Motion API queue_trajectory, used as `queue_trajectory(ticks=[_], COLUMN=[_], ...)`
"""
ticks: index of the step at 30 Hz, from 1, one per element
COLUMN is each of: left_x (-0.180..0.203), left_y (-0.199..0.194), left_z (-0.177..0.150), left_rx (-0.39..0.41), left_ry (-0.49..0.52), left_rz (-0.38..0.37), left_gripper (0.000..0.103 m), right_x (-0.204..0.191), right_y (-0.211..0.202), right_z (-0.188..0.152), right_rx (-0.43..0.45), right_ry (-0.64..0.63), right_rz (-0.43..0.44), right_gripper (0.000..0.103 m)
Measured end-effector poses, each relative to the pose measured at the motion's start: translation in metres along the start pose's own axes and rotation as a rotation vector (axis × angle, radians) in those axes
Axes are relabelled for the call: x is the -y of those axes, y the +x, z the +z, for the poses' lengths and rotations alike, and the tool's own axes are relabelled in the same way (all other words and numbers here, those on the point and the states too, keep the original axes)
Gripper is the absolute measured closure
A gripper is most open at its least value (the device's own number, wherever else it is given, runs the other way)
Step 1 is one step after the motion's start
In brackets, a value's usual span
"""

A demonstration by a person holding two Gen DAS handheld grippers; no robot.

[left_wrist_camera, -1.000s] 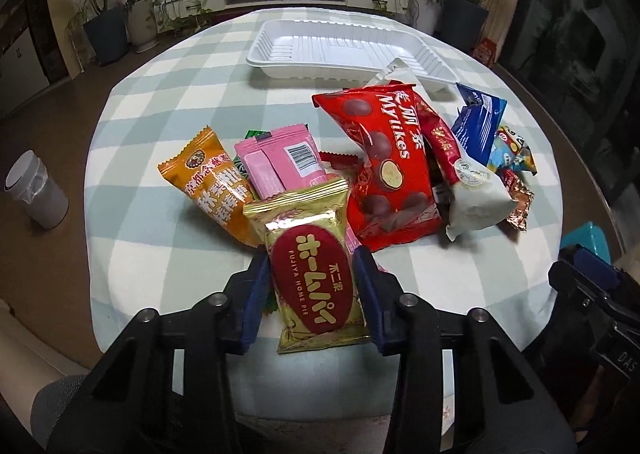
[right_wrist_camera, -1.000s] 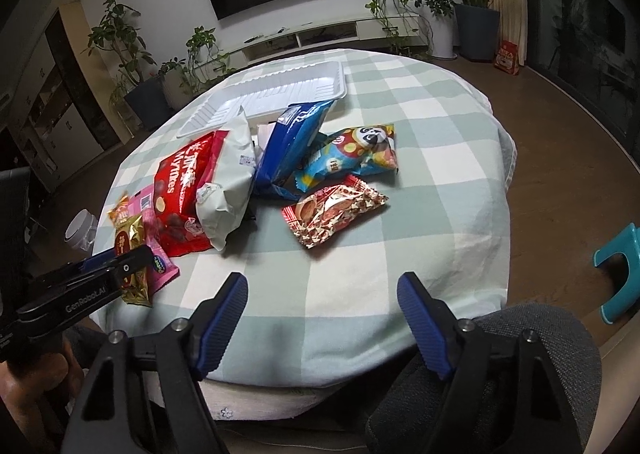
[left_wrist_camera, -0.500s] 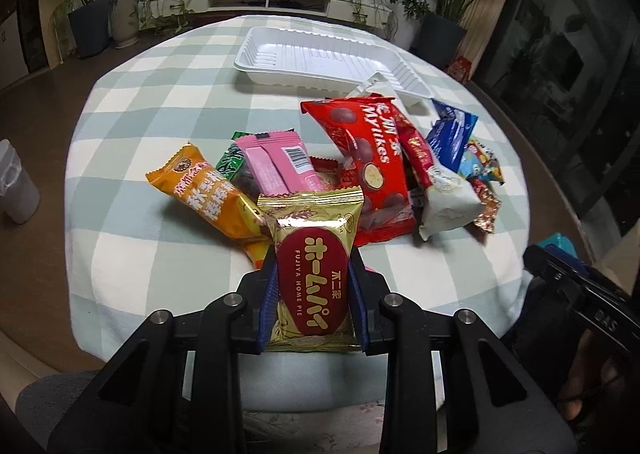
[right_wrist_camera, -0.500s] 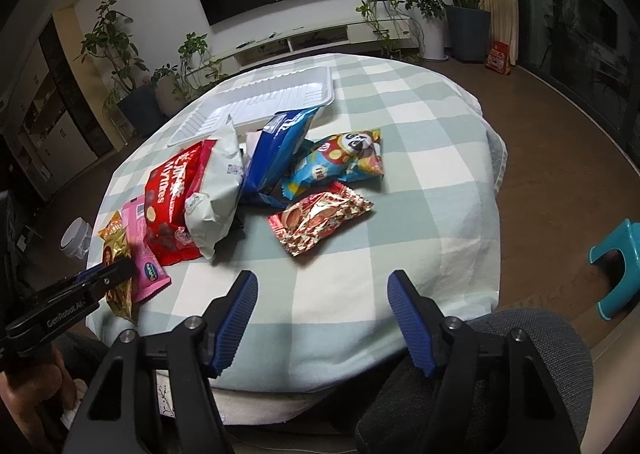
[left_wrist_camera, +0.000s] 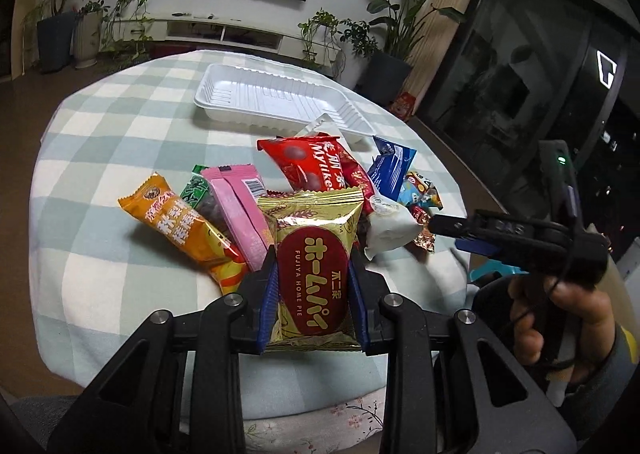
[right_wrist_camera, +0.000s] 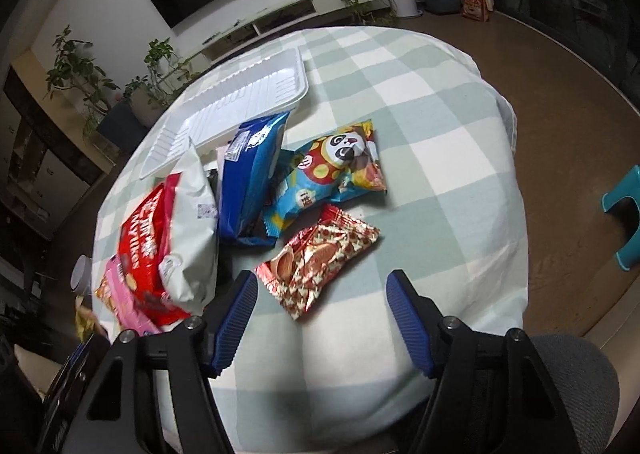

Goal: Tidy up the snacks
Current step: 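Grasp the gold Home Pie packet with the left tool while the right tool grasps the red wafer packet, then carry both packets over the white tray and open both tools to drop them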

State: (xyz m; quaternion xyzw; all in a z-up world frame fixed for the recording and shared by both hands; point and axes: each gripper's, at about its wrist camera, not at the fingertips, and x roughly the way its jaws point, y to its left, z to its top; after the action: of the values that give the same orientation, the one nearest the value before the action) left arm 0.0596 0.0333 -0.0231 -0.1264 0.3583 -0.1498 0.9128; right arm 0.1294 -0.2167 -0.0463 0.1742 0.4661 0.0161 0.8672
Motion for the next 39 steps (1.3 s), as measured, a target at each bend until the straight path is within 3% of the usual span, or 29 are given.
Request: queue_trajectory(ticks=[7,10,15,25,32,39], left_x=[-0.011,-0.012,-0.012,-0.01,-0.013,-0.014], left_y=[-0.001,0.0,-0.001,0.009,0.012,0.01], left_z=[-0.001,-0.002,-0.002,-0.004,-0.005,-0.004], left_rx=[0.001,0.001,-0.002,-0.039,-0.052,-0.041], left_ry=[-0.039,-0.045,-0.047,-0.035,-0.043,-0.053], left_rz=[-0.039,-0.051,-0.057,-0.021,-0.007,-0.022], left_gripper=[0.075,0.075,0.075,0.075,0.075,0.075], right_x=[-0.017,-0.023,-0.018,-0.022,-0.011,-0.005], right_y=[0.03,0.037,0.038,0.032,0.024,-0.005], right_z=[0.009,0.011,0.013,-0.002,0.0,-0.006], right_rx=[-0.035,-0.007,0.007,0.004,0.007,0.05], right_ry=[-0.028,-0.074,-0.137,-0.237,-0.188,-0.157], right_rz=[-0.076,-0.115,-0.162,-0.218,-0.161,-0.091], right_gripper=[0.033,0.034,0.062,0.062,0.072,0.073])
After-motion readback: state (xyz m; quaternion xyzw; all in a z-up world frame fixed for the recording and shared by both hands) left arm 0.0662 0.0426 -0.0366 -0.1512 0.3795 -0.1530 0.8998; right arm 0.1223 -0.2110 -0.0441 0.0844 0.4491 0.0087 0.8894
